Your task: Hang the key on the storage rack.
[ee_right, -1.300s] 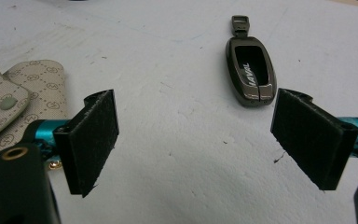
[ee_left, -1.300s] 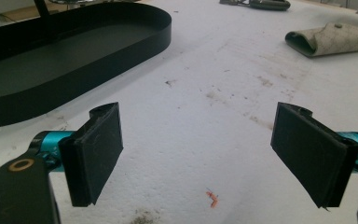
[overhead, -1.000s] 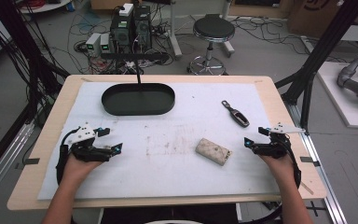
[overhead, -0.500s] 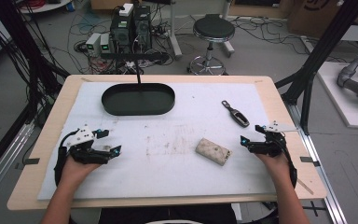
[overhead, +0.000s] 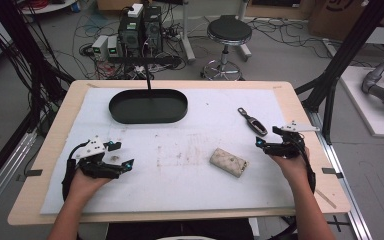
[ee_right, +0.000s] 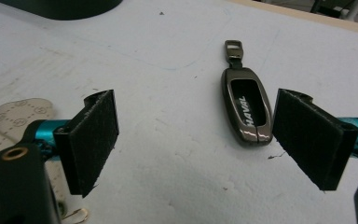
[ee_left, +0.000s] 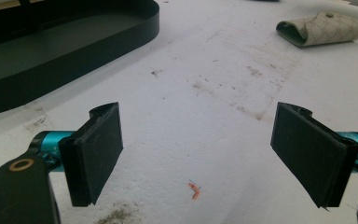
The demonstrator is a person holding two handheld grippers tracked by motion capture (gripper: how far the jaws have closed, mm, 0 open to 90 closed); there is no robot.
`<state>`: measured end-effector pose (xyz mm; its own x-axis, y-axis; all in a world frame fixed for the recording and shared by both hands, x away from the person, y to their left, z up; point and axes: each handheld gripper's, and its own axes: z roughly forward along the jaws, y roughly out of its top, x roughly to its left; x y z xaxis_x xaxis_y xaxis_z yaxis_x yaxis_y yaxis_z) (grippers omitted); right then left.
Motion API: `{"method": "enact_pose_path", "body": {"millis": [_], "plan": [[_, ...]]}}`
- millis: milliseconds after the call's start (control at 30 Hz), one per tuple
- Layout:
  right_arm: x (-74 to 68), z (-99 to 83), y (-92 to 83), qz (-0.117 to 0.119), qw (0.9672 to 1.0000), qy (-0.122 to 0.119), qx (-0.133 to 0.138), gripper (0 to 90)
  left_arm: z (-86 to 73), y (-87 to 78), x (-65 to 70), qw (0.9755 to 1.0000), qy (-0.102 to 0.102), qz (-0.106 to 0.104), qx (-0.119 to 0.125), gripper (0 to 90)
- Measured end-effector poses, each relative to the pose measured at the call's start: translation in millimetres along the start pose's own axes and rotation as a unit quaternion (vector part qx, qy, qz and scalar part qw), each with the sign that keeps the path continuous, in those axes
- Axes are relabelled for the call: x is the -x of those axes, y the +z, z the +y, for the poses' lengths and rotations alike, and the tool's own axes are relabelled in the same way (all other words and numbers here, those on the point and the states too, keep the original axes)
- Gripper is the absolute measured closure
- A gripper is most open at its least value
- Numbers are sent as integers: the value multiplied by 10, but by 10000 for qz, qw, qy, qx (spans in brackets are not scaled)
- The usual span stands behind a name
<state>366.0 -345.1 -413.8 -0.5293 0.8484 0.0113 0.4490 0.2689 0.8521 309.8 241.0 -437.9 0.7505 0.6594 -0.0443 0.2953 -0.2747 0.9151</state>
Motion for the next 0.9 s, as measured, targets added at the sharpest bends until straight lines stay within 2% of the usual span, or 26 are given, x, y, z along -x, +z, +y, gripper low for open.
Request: {"method": "enact_pose_path", "body": {"millis": [200, 333, 400, 467, 533, 567, 700, 900], "plan": [[120, 280, 138, -30, 9996, -60, -257, 152, -15, -26, -37, 10000, -20, 46, 3, 166], [164, 459, 245, -61, 9992, -179, -344, 152, -15, -33, -41, 10000, -35, 55, 16, 165], [169, 490, 277, -79, 9992, -220, -314, 152, -17, -33, -40, 10000, -37, 60, 12, 166], [192, 576, 381, -80, 9989, -249, -399, 152, -21, -33, -44, 10000, -26, 73, -2, 166], [200, 601, 411, -78, 9988, -239, -419, 153, -21, -31, -45, 10000, -29, 73, -4, 166], [221, 626, 467, -35, 9993, -184, -329, 158, -22, -25, -44, 10000, -34, 69, -18, 166], [280, 683, 603, -95, 9979, -175, -611, 158, -22, -12, -36, 10000, -8, 72, -53, 166], [349, 756, 761, -158, 9966, -166, -787, 158, -24, -4, -30, 10000, -1, 69, -63, 166]]}}
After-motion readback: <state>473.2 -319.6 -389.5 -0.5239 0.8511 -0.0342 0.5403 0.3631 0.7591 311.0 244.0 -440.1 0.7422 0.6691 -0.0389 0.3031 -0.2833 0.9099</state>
